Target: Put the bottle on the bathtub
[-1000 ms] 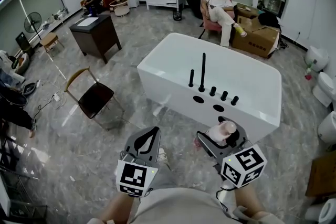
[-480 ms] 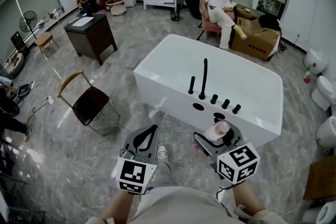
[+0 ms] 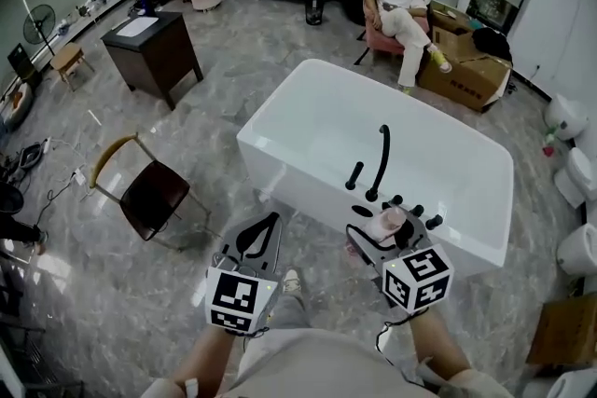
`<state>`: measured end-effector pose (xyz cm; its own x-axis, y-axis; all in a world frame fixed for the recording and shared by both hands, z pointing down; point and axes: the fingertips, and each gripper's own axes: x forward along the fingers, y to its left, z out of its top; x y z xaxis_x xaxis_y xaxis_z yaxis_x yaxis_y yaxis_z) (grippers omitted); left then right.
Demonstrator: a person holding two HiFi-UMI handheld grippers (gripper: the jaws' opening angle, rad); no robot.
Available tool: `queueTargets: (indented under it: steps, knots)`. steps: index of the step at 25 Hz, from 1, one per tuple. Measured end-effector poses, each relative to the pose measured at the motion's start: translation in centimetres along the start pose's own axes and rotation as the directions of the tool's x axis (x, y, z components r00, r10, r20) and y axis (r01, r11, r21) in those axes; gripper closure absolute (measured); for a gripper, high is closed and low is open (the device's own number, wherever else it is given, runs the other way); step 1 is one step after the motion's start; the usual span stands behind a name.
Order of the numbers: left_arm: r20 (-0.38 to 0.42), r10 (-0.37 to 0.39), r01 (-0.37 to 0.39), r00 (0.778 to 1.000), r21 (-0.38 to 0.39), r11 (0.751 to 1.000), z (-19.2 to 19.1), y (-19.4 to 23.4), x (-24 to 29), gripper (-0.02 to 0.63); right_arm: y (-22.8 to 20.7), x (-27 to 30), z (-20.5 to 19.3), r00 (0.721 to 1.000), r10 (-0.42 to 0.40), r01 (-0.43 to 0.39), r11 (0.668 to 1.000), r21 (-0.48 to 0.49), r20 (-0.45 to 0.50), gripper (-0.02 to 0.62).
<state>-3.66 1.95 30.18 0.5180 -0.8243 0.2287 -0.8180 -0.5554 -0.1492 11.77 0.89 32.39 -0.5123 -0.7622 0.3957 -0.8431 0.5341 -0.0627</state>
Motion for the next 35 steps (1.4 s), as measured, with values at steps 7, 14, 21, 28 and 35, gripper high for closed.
queueTargets:
  steps: [7,14,21,28,35]
  knots:
    - [-0.071,0.007,-0.011,0.997,-0.07,0.997,-3.0,10.8,10.4,0.586,-3.8,13.7,2.6,1.0,0.013,-0.012,0.999,0.044,-0.027,0.232]
    - [-0.146,-0.026,0.013,0.989,-0.087,0.996,-7.3,16.8,18.9,0.586,-8.2,24.9,2.6,0.998,-0.004,0.008,0.998,0.056,-0.056,0.232]
    - [-0.182,-0.039,0.02,0.982,-0.102,0.995,-9.3,19.2,24.6,0.586,-12.6,33.0,1.9,0.995,-0.037,0.04,0.999,0.031,-0.095,0.232]
    - [-0.206,-0.025,-0.001,0.978,-0.126,0.992,-12.1,20.4,29.5,0.586,-15.1,39.1,-0.4,0.992,-0.022,0.027,0.999,0.033,-0.122,0.232]
    - [-0.222,-0.023,-0.01,0.975,-0.144,0.989,-16.2,20.7,33.9,0.586,-16.7,44.2,-5.1,0.989,0.008,-0.006,1.0,0.015,-0.148,0.232]
